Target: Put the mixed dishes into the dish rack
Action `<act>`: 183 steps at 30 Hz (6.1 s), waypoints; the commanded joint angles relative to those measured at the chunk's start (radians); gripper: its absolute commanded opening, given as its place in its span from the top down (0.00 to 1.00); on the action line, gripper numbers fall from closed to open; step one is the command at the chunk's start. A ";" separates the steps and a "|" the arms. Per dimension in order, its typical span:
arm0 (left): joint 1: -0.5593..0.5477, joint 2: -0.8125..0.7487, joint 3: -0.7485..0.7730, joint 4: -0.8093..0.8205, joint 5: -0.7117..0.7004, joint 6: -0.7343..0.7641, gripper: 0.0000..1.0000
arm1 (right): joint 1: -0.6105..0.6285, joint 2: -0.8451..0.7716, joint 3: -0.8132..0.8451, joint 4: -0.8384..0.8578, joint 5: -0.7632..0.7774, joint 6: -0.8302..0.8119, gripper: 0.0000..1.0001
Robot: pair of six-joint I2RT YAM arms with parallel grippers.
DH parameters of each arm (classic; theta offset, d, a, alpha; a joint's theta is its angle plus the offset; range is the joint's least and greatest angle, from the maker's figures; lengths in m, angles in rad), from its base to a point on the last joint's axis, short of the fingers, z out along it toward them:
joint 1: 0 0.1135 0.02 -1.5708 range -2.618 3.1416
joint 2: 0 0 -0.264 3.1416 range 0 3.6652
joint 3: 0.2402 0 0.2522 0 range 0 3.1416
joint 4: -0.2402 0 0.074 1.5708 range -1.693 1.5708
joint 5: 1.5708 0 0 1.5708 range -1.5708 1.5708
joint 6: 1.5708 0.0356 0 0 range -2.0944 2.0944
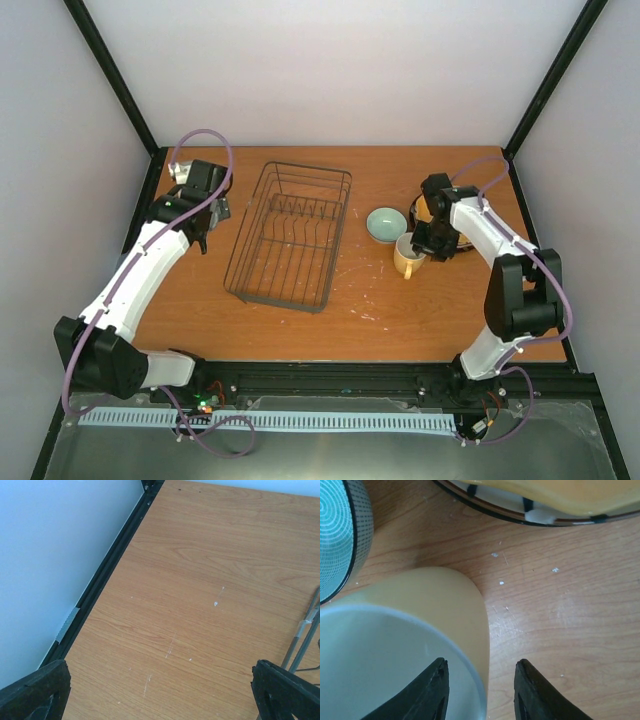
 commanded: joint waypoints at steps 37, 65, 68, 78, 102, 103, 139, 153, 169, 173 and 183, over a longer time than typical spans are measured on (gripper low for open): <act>-0.030 -0.339 -0.356 0.874 1.366 -0.684 0.16 | 0.166 -0.265 -0.365 2.078 -0.739 0.856 0.97; -0.174 -0.337 -0.460 1.140 1.191 -0.790 0.35 | 0.347 -0.022 -0.216 2.186 -0.700 0.908 0.97; -0.175 -0.345 -0.464 1.133 1.174 -0.787 0.33 | 0.355 -0.006 -0.203 2.190 -0.711 0.915 0.97; -0.176 -0.261 -0.431 1.172 1.181 -0.751 0.47 | 0.412 0.036 -0.129 2.128 -0.721 0.890 0.97; -0.177 -0.360 -0.248 0.677 0.986 -0.461 0.99 | 0.428 0.064 -0.167 2.058 -0.735 0.856 0.86; -0.177 -0.364 -0.235 0.642 0.969 -0.443 0.99 | 0.423 0.064 -0.170 2.048 -0.736 0.855 0.77; -0.182 -0.193 -0.543 0.595 0.768 0.090 0.99 | 0.205 -0.238 -0.163 0.955 -0.551 0.139 0.53; -0.223 0.035 -0.502 0.655 0.722 0.229 0.99 | 0.166 -0.246 -0.160 0.923 -0.546 0.110 0.53; -0.233 0.049 -0.545 0.638 0.646 0.212 0.83 | 0.127 -0.249 -0.160 0.895 -0.549 0.084 0.50; -0.233 0.040 -0.549 0.613 0.645 0.211 0.79 | 0.121 -0.243 -0.158 0.890 -0.554 0.080 0.50; -0.235 0.004 -0.529 0.538 0.625 0.189 0.60 | 0.117 -0.240 -0.136 0.827 -0.542 0.064 0.47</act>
